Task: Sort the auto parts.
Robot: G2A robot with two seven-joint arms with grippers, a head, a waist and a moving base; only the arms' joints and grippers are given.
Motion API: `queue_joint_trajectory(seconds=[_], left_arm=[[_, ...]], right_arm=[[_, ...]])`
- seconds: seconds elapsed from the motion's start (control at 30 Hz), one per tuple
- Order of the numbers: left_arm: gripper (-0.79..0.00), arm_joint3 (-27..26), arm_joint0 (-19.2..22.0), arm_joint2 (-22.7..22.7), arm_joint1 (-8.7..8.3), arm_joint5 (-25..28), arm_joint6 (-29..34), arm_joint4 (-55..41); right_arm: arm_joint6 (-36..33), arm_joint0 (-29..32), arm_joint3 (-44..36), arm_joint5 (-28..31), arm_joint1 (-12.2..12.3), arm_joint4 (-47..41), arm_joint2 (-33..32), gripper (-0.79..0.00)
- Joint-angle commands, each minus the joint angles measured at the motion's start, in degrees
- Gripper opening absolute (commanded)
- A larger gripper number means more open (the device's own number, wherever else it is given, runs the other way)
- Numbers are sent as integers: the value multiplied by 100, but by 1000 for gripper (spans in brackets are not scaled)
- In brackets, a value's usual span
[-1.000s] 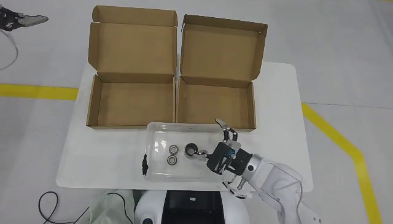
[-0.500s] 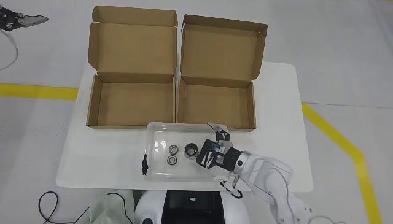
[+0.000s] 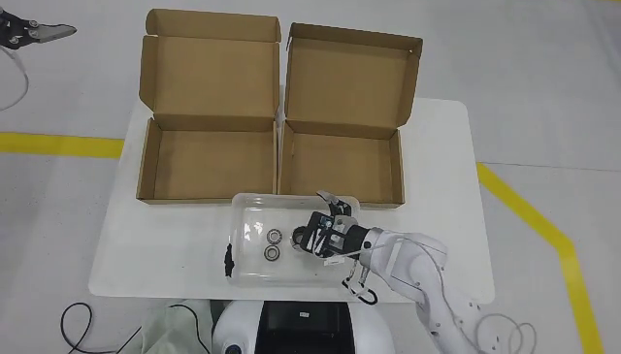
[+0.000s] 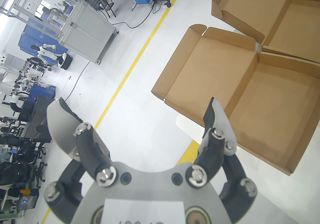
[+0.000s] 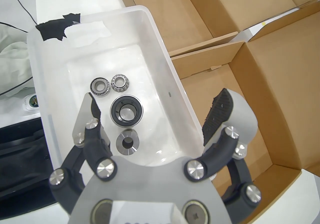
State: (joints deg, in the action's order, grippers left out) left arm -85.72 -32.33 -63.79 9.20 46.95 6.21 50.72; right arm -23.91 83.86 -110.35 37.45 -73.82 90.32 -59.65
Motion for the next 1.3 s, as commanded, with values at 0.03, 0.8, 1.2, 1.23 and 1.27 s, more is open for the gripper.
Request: queue_joint_trajectory(seconds=[0.03, 0.8, 1.2, 1.23, 1.27], left_arm=[[0, 0, 0, 0, 0, 0, 0, 0], [0, 0, 0, 0, 0, 0, 0, 0], [0, 0, 0, 0, 0, 0, 0, 0], [0, 0, 0, 0, 0, 0, 0, 0], [0, 0, 0, 0, 0, 0, 0, 0]], right_arm=[[-94, -89, 22, 9, 3, -31, 42, 0], [-1120, -522, 513, 303, 30, -725, 447, -145], [-1538, -767, 834, 255, 25, -976, 713, -120], [-1532, -797, 876, 244, 23, -982, 733, -123], [-1537, -828, 924, 234, 20, -990, 760, -126]])
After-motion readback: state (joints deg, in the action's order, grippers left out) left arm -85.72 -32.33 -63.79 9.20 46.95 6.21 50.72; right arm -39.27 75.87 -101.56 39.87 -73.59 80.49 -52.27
